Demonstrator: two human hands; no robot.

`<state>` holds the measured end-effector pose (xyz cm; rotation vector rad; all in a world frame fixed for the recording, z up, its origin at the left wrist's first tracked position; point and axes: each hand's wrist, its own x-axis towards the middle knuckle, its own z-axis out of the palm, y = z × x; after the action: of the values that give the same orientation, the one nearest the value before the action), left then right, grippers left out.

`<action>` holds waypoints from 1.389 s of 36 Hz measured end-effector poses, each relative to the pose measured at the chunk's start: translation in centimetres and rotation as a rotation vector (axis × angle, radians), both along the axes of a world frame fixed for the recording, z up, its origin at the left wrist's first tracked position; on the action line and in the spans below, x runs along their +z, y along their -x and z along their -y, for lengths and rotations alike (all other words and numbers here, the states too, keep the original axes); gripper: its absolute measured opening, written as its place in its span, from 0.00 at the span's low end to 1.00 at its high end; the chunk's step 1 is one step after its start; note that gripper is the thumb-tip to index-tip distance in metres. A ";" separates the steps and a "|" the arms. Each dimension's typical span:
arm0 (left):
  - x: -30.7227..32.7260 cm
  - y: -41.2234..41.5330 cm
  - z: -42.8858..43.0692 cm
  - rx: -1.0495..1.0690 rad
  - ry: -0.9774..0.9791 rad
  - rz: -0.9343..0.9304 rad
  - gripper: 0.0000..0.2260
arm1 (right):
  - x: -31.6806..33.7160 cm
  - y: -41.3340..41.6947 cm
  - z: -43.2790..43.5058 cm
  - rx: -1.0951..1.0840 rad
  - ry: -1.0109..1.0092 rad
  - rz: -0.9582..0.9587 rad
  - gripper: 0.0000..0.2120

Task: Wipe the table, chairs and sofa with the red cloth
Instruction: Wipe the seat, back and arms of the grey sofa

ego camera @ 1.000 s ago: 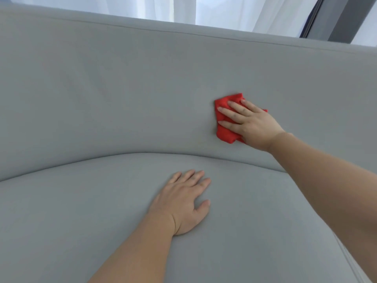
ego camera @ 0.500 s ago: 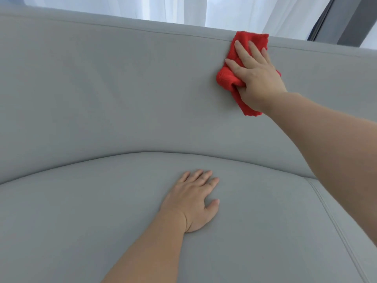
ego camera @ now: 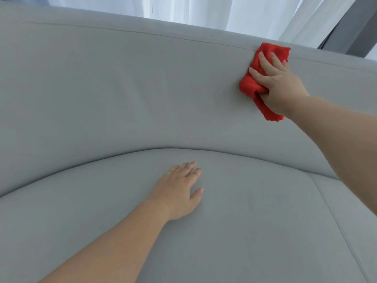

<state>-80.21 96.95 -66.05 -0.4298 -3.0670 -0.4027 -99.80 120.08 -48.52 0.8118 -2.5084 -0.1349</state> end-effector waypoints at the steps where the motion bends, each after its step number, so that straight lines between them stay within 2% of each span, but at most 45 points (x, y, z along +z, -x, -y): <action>1: -0.5 -0.7 2.2 0.038 0.037 0.008 0.32 | -0.2 0.0 0.1 -0.007 0.012 -0.005 0.28; 4: -1.8 -2.6 7.4 0.176 0.092 0.034 0.42 | -1.1 0.0 0.4 -0.017 0.079 -0.033 0.28; 6: -2.1 -2.8 8.7 0.239 0.056 0.047 0.42 | -2.0 -0.1 1.2 -0.023 0.159 -0.053 0.27; 9: -2.4 -2.5 8.2 0.201 0.106 0.030 0.41 | -3.6 -0.1 2.6 -0.052 0.282 -0.085 0.27; 12: -2.8 -2.1 8.0 0.193 0.134 -0.008 0.40 | -5.0 0.2 3.7 -0.030 0.291 -0.130 0.28; 20: -4.2 -2.2 8.6 0.172 0.087 -0.096 0.35 | -11.4 1.4 6.5 0.154 0.136 -0.311 0.34; 23: -4.3 -2.2 8.6 0.177 0.071 -0.126 0.32 | -14.3 1.9 5.9 0.254 -0.051 -0.342 0.35; 28: -4.1 -2.1 8.4 0.193 0.067 -0.097 0.39 | -18.6 1.5 4.9 0.351 -0.457 -0.204 0.30; 31: -4.2 -2.2 8.5 0.185 0.066 -0.093 0.39 | -18.0 1.2 4.9 0.369 -0.544 -0.208 0.29; 33: -4.2 -2.3 8.4 0.183 0.032 -0.101 0.38 | -17.5 1.3 5.0 0.390 -0.545 -0.211 0.32; 36: -3.9 -2.4 8.4 0.188 0.051 -0.091 0.38 | -16.3 1.0 5.2 0.404 -0.527 -0.209 0.37; 41: -3.8 -2.3 8.3 0.198 0.091 -0.075 0.39 | -13.8 1.3 5.9 0.401 -0.408 -0.276 0.39; 44: -3.8 -2.3 8.3 0.194 0.097 -0.070 0.39 | -12.8 1.5 6.6 0.383 -0.365 -0.304 0.36; 47: -3.7 -2.4 8.3 0.193 0.084 -0.073 0.39 | -11.8 1.6 6.9 0.377 -0.338 -0.327 0.29; 50: -3.7 -2.5 8.3 0.191 0.090 -0.075 0.40 | -10.2 1.6 7.9 0.354 -0.300 -0.332 0.28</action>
<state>-77.75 88.65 -69.74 -0.1469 -3.0243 -0.2371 -101.41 112.16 -58.74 1.2293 -2.0256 -0.4894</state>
